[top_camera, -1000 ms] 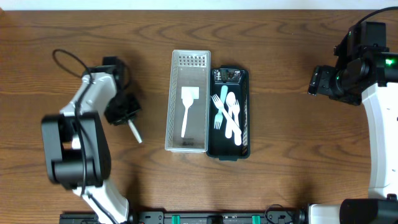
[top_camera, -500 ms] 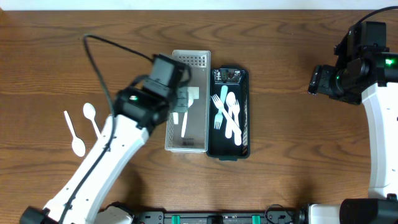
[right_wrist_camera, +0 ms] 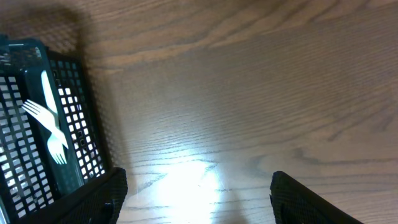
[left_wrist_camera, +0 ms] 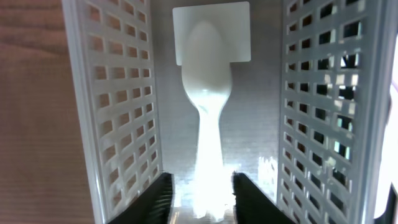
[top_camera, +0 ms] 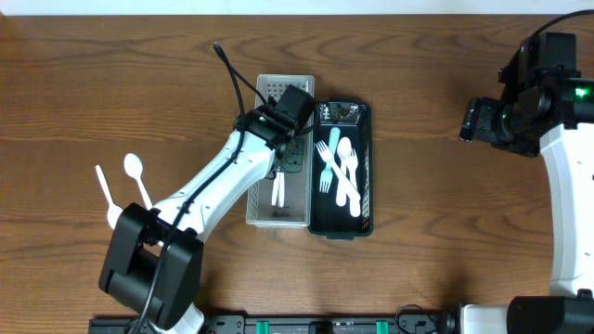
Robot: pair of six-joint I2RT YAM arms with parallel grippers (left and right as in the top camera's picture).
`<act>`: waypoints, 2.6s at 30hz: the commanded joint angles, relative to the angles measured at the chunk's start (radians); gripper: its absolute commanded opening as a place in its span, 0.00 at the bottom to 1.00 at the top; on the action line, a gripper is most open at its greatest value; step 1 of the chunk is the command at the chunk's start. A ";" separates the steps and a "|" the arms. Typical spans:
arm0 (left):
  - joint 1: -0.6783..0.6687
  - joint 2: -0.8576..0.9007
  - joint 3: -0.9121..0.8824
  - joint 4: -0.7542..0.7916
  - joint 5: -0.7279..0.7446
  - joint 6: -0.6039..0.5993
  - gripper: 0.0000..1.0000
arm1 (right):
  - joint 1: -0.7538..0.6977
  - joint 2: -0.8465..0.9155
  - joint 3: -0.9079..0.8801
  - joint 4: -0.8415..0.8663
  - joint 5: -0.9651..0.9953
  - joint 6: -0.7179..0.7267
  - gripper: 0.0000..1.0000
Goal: Pack container
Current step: 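Carry the white spoon into the white basket and release it, then return the left gripper to the spoons and grasp another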
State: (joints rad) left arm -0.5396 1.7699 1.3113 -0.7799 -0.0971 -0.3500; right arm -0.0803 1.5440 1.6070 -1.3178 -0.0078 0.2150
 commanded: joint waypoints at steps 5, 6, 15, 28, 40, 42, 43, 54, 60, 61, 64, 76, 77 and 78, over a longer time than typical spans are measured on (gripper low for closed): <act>0.000 -0.089 0.050 -0.035 -0.032 0.056 0.48 | -0.005 0.001 -0.006 -0.007 -0.003 -0.014 0.77; 0.000 -0.111 0.068 -0.050 -0.041 0.069 0.48 | -0.006 0.001 -0.006 -0.007 -0.003 -0.014 0.77; 0.177 -0.373 0.160 -0.206 -0.180 0.045 0.70 | -0.005 0.001 -0.006 -0.018 -0.003 -0.014 0.77; 0.813 -0.266 0.060 -0.234 0.065 0.030 0.86 | -0.005 0.001 -0.006 -0.034 -0.003 -0.014 0.77; 0.864 0.042 0.024 -0.152 0.064 0.032 0.86 | -0.005 0.001 -0.006 -0.042 -0.003 -0.015 0.77; 0.864 0.068 0.013 -0.131 0.065 0.036 0.86 | -0.005 0.001 -0.006 -0.045 -0.003 -0.015 0.77; 0.864 0.077 0.007 -0.122 0.065 0.036 0.86 | -0.005 0.001 -0.006 -0.045 -0.003 -0.015 0.77; 0.866 0.105 -0.151 0.040 0.093 0.061 0.86 | -0.005 0.001 -0.006 -0.051 -0.003 -0.014 0.77; 0.887 0.105 -0.212 0.117 0.093 0.061 0.86 | -0.005 0.001 -0.006 -0.064 -0.003 -0.015 0.77; 0.892 0.105 -0.216 0.123 0.093 0.061 0.86 | -0.005 0.001 -0.006 -0.067 -0.003 -0.015 0.77; 0.903 0.105 -0.220 0.132 0.093 0.066 0.86 | -0.006 0.001 -0.006 -0.068 -0.003 -0.015 0.77; 0.904 0.105 -0.223 0.150 0.093 0.080 0.79 | -0.006 0.001 -0.006 -0.066 -0.002 -0.015 0.77; 0.904 0.105 -0.224 0.150 0.093 0.080 0.74 | -0.005 0.001 -0.006 -0.066 0.001 -0.015 0.77; 0.904 0.105 -0.225 0.150 0.093 0.080 0.66 | -0.005 0.001 -0.006 -0.066 0.002 -0.015 0.77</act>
State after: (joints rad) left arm 0.3592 1.8614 1.1023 -0.6277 0.0040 -0.2886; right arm -0.0803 1.5440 1.6070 -1.3830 -0.0078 0.2150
